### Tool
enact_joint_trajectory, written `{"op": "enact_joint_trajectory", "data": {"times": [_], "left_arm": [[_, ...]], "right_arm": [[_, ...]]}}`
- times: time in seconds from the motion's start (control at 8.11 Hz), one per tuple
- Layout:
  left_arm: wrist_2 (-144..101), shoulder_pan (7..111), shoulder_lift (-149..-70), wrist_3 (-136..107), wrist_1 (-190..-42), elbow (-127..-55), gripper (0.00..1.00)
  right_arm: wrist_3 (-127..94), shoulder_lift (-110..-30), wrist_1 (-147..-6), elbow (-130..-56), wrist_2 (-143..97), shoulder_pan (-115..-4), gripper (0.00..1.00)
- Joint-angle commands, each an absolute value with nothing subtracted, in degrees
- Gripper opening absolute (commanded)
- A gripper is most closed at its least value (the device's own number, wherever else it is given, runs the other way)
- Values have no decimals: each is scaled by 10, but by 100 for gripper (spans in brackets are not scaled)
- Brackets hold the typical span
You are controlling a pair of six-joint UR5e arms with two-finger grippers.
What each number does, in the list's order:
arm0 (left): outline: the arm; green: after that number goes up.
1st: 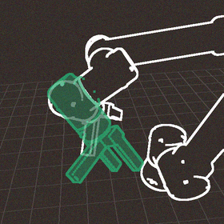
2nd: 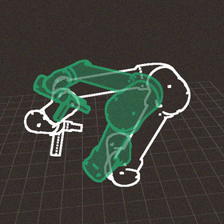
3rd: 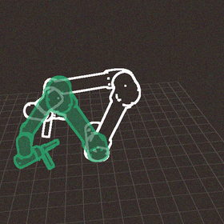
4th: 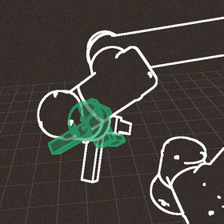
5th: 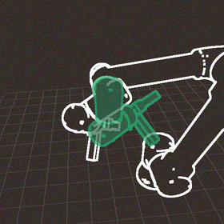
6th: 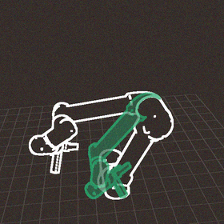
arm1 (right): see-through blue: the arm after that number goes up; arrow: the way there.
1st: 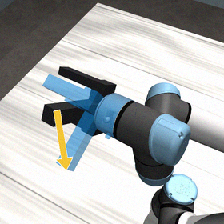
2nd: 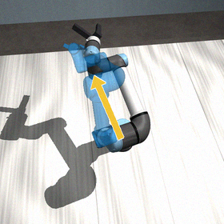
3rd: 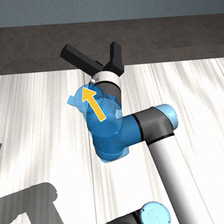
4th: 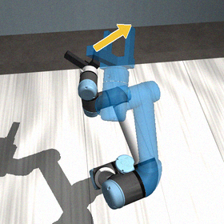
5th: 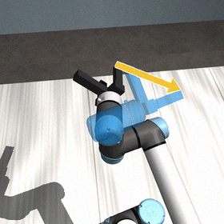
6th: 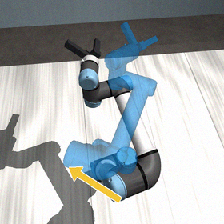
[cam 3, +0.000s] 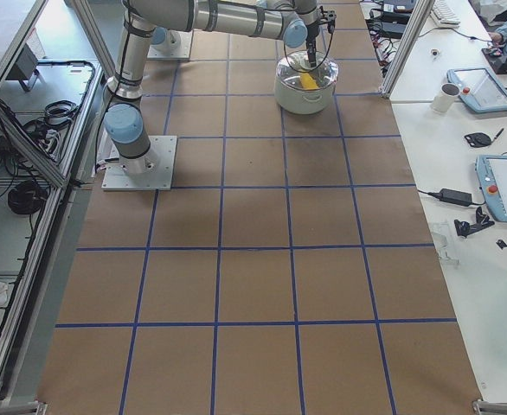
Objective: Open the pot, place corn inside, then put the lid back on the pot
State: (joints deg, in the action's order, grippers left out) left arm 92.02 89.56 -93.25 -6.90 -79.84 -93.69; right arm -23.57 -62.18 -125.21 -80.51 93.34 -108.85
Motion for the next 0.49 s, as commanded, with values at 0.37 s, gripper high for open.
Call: {"op": "enact_joint_trajectory", "data": {"times": [0.37], "left_arm": [[922, 896, -933, -69, -798, -940, 100]], "right_arm": [[-230, -620, -1249, -807, 928, -1089, 0]]}}
